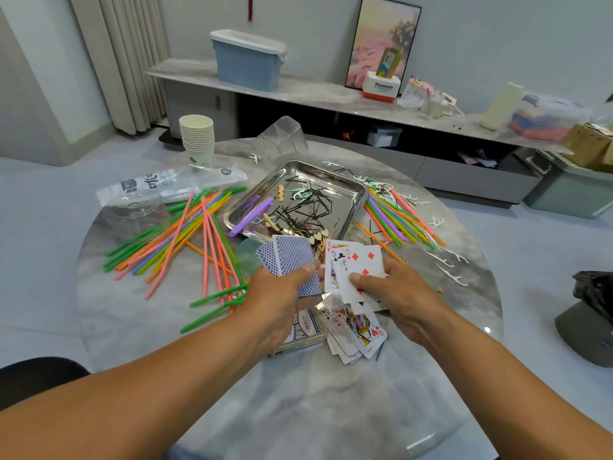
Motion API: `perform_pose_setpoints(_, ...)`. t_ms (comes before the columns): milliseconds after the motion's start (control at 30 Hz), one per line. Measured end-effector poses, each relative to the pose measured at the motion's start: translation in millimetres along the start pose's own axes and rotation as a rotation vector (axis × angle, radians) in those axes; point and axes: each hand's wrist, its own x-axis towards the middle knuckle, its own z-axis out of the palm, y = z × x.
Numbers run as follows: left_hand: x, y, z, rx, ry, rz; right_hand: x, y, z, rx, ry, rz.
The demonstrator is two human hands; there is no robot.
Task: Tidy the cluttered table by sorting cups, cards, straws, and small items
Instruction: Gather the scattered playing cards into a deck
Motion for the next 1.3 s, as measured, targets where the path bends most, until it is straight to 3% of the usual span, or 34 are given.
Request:
perform_pose_setpoints(167,9.4,11.4,-10.4,-0.073,0.086,0.002,2.2,2.6,-22.1,-0.633,0.059,-0.035)
perform_pose_setpoints(267,5.5,16.2,-6.8,-0.152,0.038,-0.065,2.2,12.4,-16.8,-0.739,0.056,-0.04)
perform_pose_setpoints(333,2.4,13.8,-2.7,-0.159,0.015,-0.09,2.2,14.8,-9.4,-0.774,0.141,-0.172)
perform_pose_setpoints(400,-0.9,9.0,0.7,-0.08,-0.017,-0.073,-0.4,11.4,-1.3,-0.552,0.13,-0.219)
perform_pose_setpoints(500,-5.8,1.3,2.6,0.044,-0.066,-0.034,-10.8,4.7,11.5,-0.235,-0.098,-0.109)
perform_pose_setpoints(567,-8.7,0.3,3.3,0.053,-0.075,-0.026,-13.9,4.9,15.0,-0.198,-0.149,-0.114)
perform_pose_setpoints(800,-3.9,4.8,0.8,-0.09,-0.07,-0.079,-9.1,1.4,8.7,-0.105,-0.067,-0.071)
perform_pose_setpoints(1000,-4.8,-3.3,3.5,0.036,-0.124,0.008,-10.2,1.1,10.4,-0.07,-0.106,-0.067)
perform_pose_setpoints(1300,-3.4,-0.2,3.3,-0.093,-0.046,-0.002,-14.7,-3.2,10.2,0.128,-0.129,0.025)
